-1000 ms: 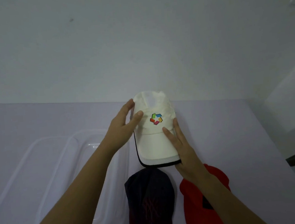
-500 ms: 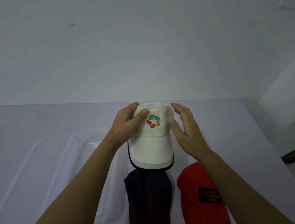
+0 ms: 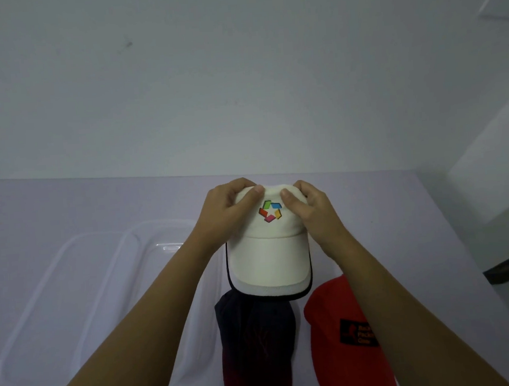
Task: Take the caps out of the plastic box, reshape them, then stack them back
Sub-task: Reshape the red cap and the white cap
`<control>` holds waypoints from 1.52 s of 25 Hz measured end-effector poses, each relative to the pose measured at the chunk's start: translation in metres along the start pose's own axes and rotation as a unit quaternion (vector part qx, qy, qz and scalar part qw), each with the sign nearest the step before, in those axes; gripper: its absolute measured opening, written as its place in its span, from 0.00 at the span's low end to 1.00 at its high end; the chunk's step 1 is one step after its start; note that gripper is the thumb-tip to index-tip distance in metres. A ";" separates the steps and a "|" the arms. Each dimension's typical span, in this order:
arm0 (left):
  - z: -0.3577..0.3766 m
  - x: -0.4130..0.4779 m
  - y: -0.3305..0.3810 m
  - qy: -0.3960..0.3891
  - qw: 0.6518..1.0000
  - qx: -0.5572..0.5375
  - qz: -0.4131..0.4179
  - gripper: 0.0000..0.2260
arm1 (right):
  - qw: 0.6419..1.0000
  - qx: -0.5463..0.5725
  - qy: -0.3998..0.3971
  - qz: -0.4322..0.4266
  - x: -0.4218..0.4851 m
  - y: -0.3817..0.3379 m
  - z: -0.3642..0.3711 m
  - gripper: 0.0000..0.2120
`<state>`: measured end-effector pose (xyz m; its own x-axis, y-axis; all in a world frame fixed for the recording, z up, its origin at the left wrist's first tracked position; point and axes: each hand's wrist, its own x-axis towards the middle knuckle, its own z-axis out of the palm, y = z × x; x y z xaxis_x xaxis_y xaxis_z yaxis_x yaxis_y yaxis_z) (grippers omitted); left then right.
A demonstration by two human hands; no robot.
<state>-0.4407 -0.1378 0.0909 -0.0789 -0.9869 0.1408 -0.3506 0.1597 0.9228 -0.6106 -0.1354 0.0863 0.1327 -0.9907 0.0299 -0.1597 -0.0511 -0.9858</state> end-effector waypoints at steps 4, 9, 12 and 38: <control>-0.005 0.002 0.001 0.033 0.995 -0.092 -0.031 0.09 | 0.998 0.051 0.032 0.036 -0.005 0.018 -0.001 0.18; -0.008 0.011 0.002 0.074 0.991 -0.106 -0.038 0.08 | 0.961 0.233 -0.080 0.128 -0.026 0.052 0.005 0.46; 0.001 0.010 -0.001 0.080 0.994 -0.054 -0.043 0.07 | 0.923 0.328 -0.120 0.158 -0.038 0.051 0.014 0.37; 0.082 0.025 -0.109 -0.111 0.821 -0.278 -0.486 0.10 | 0.923 0.096 -0.052 0.368 0.041 0.165 -0.035 0.28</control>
<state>-0.4809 -0.1776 -0.0356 -0.2038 -0.6034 -0.7709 0.1278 -0.7971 0.5901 -0.6660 -0.1891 -0.0691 0.1532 -0.7304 -0.6656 -0.0686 0.6641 -0.7445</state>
